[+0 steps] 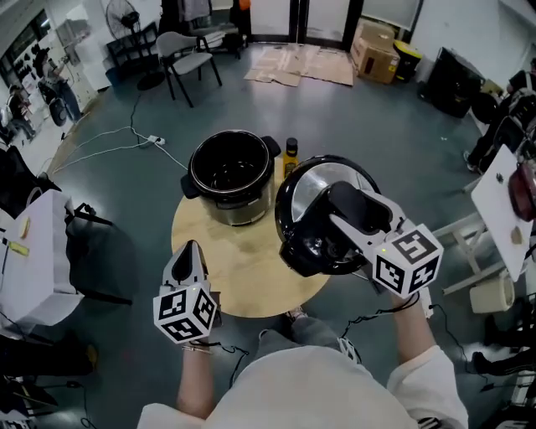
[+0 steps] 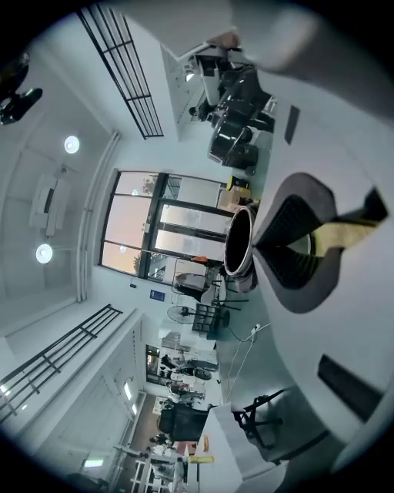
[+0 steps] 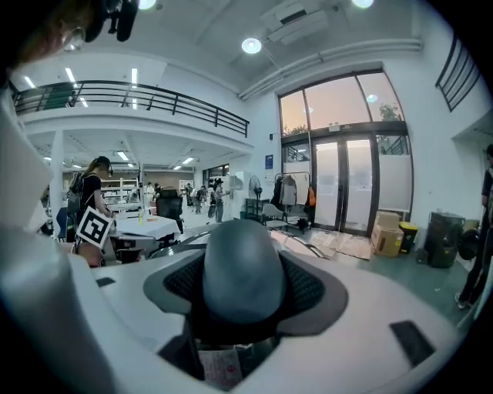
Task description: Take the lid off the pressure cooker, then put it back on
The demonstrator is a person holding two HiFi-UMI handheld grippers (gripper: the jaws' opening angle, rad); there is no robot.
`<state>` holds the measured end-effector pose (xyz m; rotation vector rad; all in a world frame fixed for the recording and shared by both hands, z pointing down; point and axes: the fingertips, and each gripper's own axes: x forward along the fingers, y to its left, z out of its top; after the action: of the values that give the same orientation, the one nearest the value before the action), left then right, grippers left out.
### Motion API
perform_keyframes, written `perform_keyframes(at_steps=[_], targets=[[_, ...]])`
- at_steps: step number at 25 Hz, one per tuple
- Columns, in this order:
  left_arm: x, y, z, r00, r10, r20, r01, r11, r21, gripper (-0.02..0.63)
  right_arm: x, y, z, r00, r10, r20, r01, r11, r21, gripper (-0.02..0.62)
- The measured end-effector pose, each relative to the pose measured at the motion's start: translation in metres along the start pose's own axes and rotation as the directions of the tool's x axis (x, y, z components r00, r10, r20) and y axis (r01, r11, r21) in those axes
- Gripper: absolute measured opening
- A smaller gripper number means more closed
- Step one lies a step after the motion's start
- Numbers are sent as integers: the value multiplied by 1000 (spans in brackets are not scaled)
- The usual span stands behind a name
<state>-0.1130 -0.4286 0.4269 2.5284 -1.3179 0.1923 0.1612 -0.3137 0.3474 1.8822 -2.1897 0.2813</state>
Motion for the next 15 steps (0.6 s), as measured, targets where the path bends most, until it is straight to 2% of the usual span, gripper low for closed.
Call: perform_keyframes(at_steps=[8,15], targets=[[15,-19,-41,995,-36,-92,36,999,3,-6,8,-1,-58,998,-1,-66,4,999,45,288],[20,-13,-74,986,-9,-167,8,1000,-6,-5,32,11,-102,991,54,-122,-47,997,59,288]])
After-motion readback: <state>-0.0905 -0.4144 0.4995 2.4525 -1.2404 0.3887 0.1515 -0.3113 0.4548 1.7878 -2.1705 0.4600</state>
